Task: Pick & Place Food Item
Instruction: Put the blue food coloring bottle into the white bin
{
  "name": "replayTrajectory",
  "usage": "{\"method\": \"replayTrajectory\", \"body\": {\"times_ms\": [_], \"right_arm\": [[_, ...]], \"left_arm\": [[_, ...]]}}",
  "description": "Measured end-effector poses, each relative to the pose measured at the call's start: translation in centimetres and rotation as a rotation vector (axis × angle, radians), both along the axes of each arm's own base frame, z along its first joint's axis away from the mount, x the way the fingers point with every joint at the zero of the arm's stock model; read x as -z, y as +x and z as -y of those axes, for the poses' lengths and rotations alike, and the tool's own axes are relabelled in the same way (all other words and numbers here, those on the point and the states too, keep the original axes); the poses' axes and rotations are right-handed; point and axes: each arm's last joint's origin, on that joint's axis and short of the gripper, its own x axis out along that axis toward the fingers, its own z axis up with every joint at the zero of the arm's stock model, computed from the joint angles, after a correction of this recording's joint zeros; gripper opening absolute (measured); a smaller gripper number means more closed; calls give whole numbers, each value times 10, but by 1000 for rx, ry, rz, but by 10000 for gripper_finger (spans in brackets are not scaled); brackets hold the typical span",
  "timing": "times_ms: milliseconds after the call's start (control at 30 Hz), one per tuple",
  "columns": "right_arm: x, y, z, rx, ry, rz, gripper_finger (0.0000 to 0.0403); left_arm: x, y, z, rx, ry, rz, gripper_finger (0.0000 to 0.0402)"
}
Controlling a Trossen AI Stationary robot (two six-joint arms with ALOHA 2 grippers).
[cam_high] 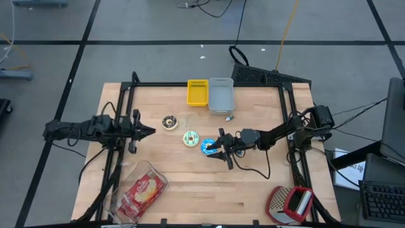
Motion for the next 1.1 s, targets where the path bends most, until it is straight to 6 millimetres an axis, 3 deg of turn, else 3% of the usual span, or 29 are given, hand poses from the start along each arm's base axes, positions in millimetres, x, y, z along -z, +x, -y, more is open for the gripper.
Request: {"method": "replayTrajectory", "body": {"times_ms": [533, 700, 1100], "right_arm": [[1, 0, 0, 0, -8, -7, 139], [1, 0, 0, -1, -8, -8, 139], [2, 0, 0, 2, -7, -15, 139]], "left_arm": [[50, 11, -6, -61, 1, 43, 31], [52, 11, -10, -174, 45, 10, 31], [52, 11, -10, -184, 44, 10, 31]]}}
